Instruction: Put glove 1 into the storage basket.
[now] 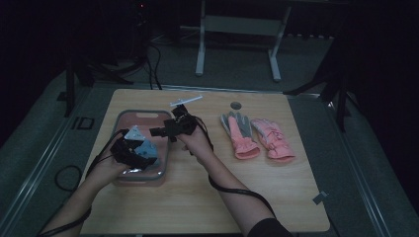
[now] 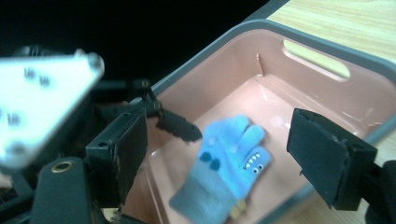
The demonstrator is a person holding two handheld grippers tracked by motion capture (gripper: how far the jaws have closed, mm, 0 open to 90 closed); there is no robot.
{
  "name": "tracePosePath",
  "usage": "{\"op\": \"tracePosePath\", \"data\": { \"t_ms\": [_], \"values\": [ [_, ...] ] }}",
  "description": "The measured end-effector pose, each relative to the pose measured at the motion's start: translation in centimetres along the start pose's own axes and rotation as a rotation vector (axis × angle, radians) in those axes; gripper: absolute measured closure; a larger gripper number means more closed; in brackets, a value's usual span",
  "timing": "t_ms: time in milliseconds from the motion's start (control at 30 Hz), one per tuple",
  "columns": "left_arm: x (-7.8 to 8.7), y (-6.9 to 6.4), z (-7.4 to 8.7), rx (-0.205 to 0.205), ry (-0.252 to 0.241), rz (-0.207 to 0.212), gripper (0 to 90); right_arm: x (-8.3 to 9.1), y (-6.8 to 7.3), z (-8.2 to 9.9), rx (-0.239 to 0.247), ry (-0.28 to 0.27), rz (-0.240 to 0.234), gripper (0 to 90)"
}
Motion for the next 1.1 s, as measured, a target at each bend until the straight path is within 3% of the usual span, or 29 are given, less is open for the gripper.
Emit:
{"op": "tracePosePath", "data": {
  "t_ms": [167, 267, 367, 433, 733, 933, 1100],
  "values": [
    [1.0, -1.3, -1.7, 0.021, -0.088, 0.015, 10.2, 2.0, 0.3, 0.5, 0.057, 0.002, 0.024, 18.3],
    [1.4, -2.6, -2.7, 0.006, -0.126, 0.026, 10.2, 3.2, 0.2, 1.0, 0.094, 0.01, 0.052, 16.3],
    [1.6, -4.1, -3.6, -0.003, -0.149, 0.059, 10.2, 4.2, 0.3, 1.8, 0.094, 0.042, 0.065, 16.3],
    [1.6, -4.9, -4.1, -0.004, -0.153, 0.088, 10.2, 5.0, 0.4, 2.5, 0.101, 0.061, 0.069, 16.0],
    [1.8, -8.4, -5.8, -0.013, -0.207, 0.15, 10.3, 8.3, 0.2, 5.2, 0.098, 0.073, 0.103, 15.7],
    [1.3, -10.6, -6.1, -0.048, -0.201, 0.18, 10.3, 10.8, -0.6, 7.0, 0.092, 0.069, 0.131, 15.7],
    [0.8, -12.2, -6.2, -0.054, -0.21, 0.213, 10.3, 12.5, -1.3, 8.1, 0.079, 0.049, 0.153, 14.1]
  ]
}}
Point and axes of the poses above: each handheld gripper's, and its own axes: x roughly backward along the jaws, z roughly out of its underside, y roughly to its left, the point moved 8 cm from there along -x, roughly forward along the jaws, and after that the axes turned 13 degrees about -z, right-handed, at the moved point
